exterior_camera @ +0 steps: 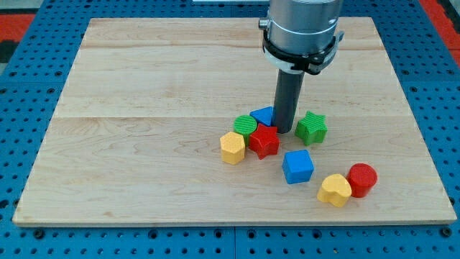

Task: Place your arm at the top right side of green star

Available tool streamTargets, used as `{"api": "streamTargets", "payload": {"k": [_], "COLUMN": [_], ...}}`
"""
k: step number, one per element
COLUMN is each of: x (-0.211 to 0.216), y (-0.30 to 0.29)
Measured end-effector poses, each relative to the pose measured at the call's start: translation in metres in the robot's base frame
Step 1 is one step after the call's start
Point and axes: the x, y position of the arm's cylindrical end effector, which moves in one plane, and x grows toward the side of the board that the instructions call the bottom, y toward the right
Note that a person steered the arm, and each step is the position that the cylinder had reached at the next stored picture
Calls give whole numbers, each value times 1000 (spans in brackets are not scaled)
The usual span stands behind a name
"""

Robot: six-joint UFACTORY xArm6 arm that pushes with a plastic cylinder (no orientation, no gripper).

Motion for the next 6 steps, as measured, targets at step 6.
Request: {"api": "streamTargets", "payload": {"k": [6], "x": [-21], "y": [94]}}
